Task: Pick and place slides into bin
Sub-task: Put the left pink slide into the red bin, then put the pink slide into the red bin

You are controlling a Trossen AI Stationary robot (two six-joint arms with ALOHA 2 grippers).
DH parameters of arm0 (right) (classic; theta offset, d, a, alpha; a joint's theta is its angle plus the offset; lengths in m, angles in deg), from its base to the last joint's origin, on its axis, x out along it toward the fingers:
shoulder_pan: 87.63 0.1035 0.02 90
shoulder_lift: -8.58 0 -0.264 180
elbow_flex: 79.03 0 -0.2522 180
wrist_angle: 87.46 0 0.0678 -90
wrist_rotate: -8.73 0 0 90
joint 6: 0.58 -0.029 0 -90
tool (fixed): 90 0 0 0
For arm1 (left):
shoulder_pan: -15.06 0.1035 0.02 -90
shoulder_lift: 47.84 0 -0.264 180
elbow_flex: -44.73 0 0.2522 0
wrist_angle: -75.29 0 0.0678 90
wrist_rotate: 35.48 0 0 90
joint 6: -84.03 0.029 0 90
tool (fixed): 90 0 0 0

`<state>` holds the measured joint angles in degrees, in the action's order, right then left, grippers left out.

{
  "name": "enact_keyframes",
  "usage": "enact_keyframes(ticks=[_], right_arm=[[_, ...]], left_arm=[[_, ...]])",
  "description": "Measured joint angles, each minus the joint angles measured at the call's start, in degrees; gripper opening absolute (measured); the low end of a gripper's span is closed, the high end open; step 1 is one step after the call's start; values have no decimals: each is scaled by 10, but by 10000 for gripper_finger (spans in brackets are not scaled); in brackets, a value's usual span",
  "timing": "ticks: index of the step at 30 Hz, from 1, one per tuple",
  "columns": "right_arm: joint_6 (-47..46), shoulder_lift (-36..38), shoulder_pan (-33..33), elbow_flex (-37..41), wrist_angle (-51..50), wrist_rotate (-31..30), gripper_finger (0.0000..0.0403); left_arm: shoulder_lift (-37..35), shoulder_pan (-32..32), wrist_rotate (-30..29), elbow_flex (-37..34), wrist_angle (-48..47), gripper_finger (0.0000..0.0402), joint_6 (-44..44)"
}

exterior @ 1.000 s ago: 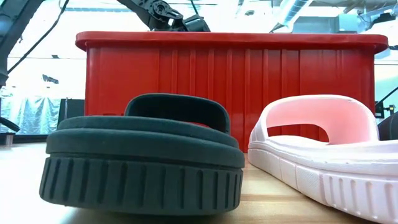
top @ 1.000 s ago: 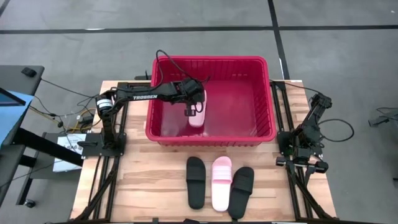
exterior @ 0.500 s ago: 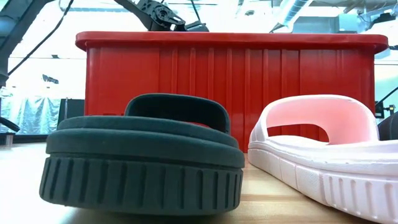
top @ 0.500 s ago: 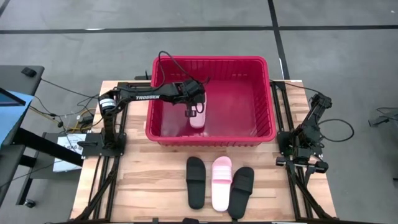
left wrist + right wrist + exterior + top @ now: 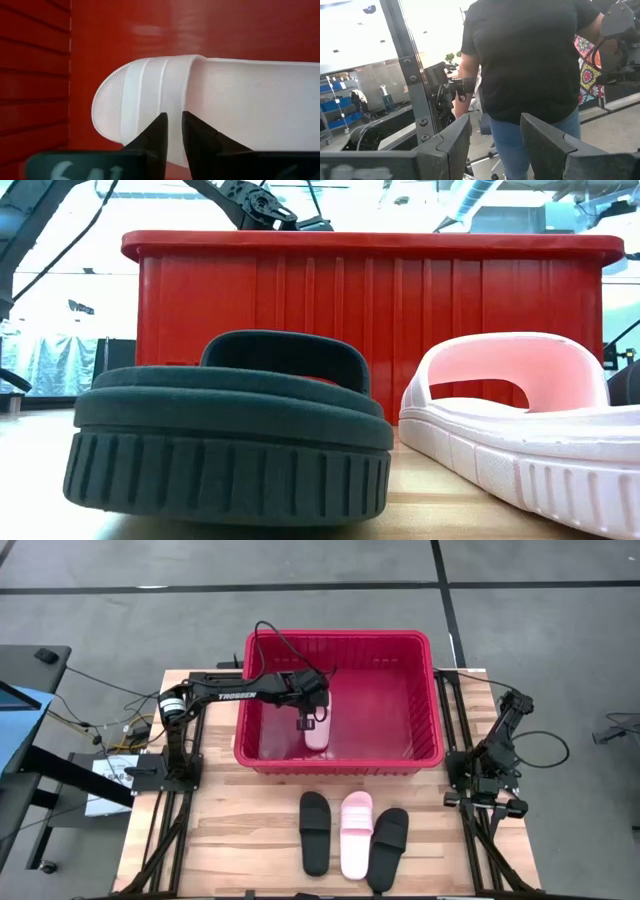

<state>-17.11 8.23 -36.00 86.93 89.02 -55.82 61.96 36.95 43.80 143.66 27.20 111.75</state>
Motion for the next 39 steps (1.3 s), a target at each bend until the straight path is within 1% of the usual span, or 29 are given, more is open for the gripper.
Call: enact_keyframes(ticks=[8, 14, 18, 22, 25, 30, 34, 39], right_arm=[[0, 0, 0, 0, 0, 0, 166], [0, 0, 0, 0, 0, 0, 166], [0, 0, 0, 0, 0, 0, 166], [0, 0, 0, 0, 0, 0, 166], [0, 0, 0, 0, 0, 0, 166], [0, 0, 0, 0, 0, 0, 166], [0, 0, 0, 0, 0, 0, 166], [0, 0, 0, 0, 0, 0, 166]], left_arm=[[0, 0, -4, 0, -5, 94, -5], [0, -3, -92, 6, -29, 115, 26], [0, -3, -97, 47, -94, 121, 33], [0, -3, -80, 119, -174, 122, 16], [0, -3, -57, 194, -237, 122, -9], [-5, -3, 13, 332, -311, 122, -60], [-39, -2, 75, 402, -302, 122, -83], [-109, 1, 133, 413, -236, 122, -117]])
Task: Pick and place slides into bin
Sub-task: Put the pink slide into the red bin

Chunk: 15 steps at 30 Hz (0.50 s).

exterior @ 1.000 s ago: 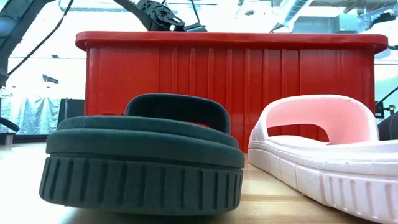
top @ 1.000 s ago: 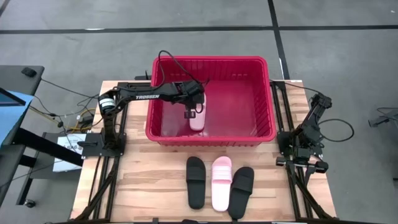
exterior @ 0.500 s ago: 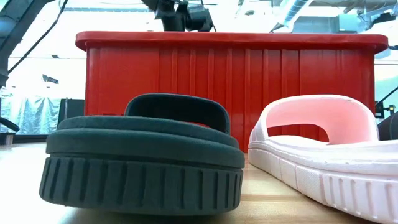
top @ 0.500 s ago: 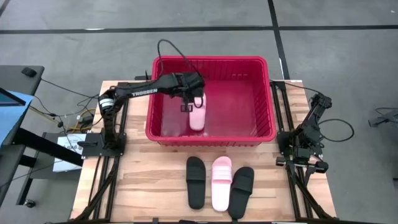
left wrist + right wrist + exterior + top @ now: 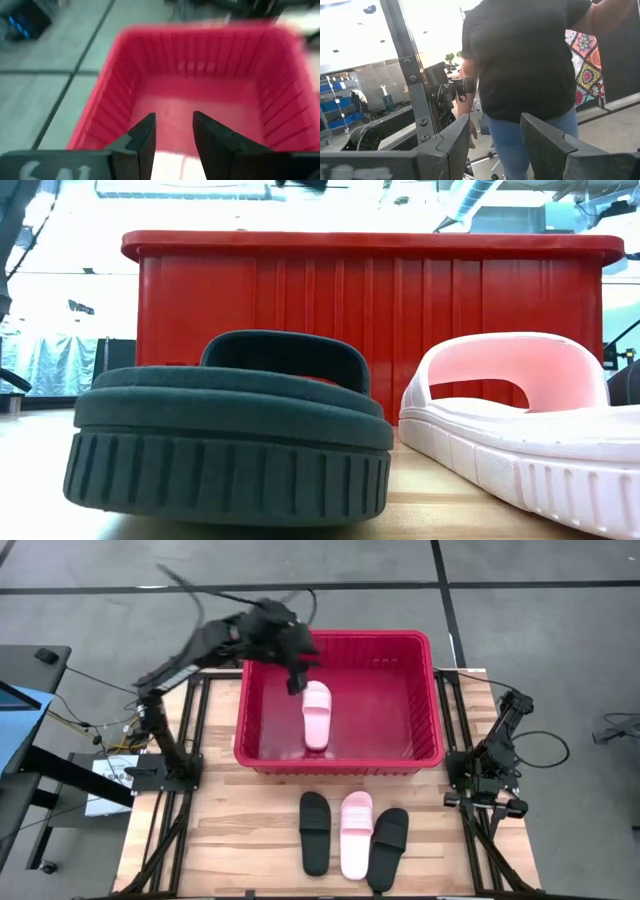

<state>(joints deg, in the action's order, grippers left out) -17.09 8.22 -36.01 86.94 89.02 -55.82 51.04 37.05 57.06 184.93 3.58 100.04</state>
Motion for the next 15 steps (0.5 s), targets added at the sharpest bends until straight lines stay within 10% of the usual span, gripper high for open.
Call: enact_keyframes(ticks=[9, 15], right_arm=[[0, 0, 0, 0, 0, 0, 166], [0, 0, 0, 0, 0, 0, 166]], left_arm=[[-124, -31, 22, -39, 41, 122, -59], [-221, -82, -27, -186, 122, 122, -99]])
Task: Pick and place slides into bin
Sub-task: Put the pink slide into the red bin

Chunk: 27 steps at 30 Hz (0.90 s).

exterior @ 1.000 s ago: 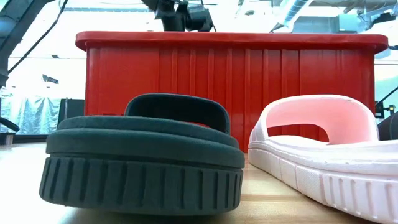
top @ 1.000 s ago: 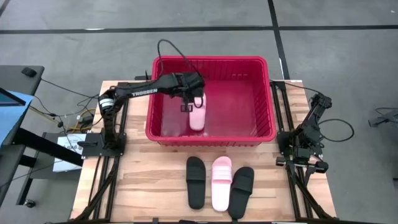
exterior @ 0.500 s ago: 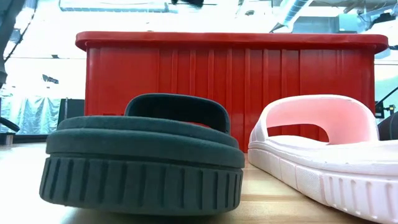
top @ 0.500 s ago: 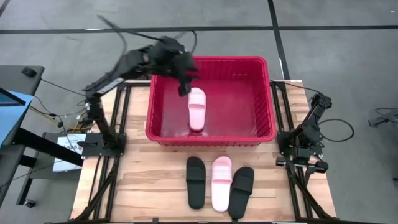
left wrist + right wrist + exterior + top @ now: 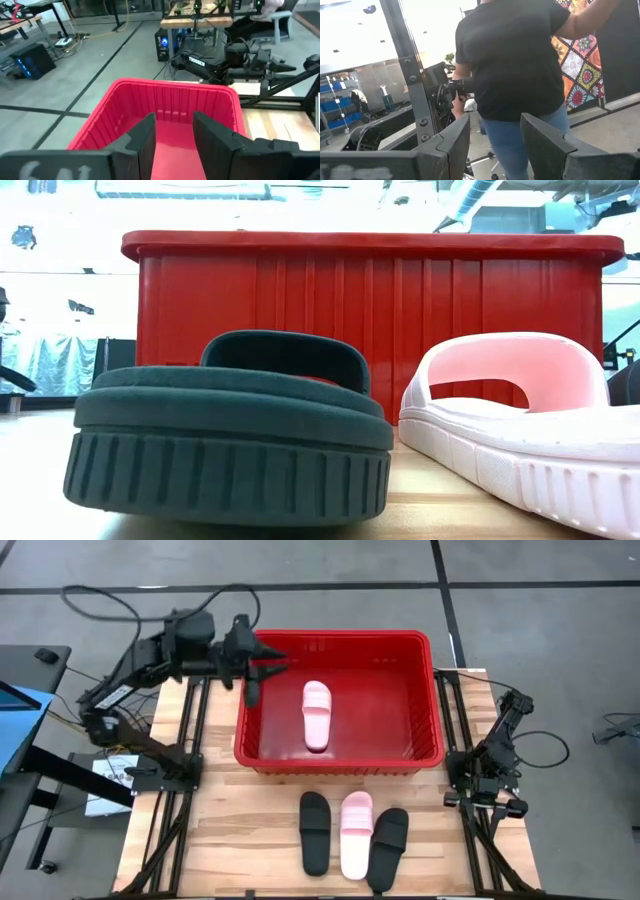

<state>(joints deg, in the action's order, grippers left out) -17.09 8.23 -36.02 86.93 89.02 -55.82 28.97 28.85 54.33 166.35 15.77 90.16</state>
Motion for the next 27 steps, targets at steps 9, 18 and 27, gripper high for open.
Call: enact_keyframes(ticks=[9, 18, 27], right_arm=[[0, 0, 0, 0, 0, 0, 166], [0, 0, 0, 0, 0, 0, 166], [77, 0, 0, 0, 0, 0, 166]], left_arm=[[-162, -130, -124, -330, 252, 122, -118], [-211, -307, -343, -497, 393, 122, -184], [-195, -374, -402, -510, 407, 122, -207]])
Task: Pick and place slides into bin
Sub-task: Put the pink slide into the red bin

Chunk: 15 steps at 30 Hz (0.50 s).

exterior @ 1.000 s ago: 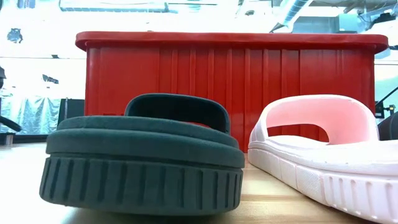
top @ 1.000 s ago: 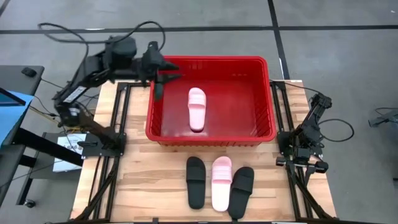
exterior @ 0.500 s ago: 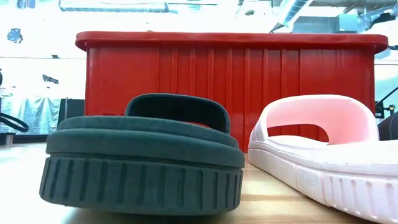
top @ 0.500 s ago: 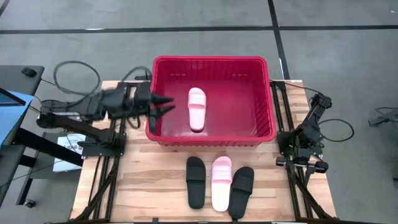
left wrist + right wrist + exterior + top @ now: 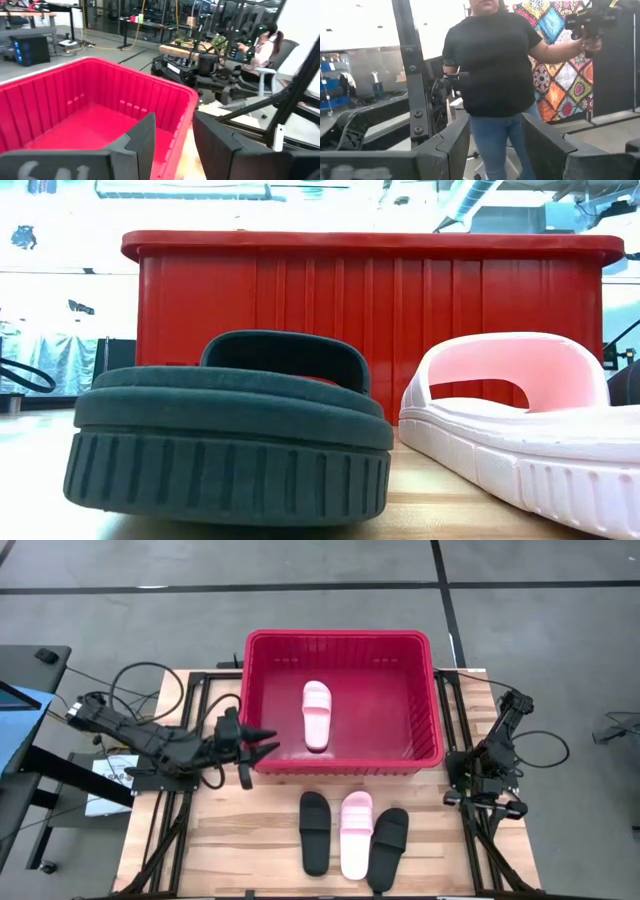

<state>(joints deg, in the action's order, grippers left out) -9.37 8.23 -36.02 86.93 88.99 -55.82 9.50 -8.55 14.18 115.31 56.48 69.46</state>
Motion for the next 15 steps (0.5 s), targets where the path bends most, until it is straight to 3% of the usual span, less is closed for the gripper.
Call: enact_keyframes(ticks=[3, 6, 11, 15], right_arm=[[14, 0, 0, 0, 0, 0, 166], [101, 0, 0, 0, 14, 0, 166], [248, 0, 1, 0, 137, 0, 166], [300, 0, 0, 0, 222, 2, 166]], left_arm=[[0, -2, 0, 0, 2, 122, 0], [0, -1, 0, 0, 7, 122, 8], [0, -2, 0, 0, 22, 122, 33], [0, -2, 0, 0, 22, 122, 39]])
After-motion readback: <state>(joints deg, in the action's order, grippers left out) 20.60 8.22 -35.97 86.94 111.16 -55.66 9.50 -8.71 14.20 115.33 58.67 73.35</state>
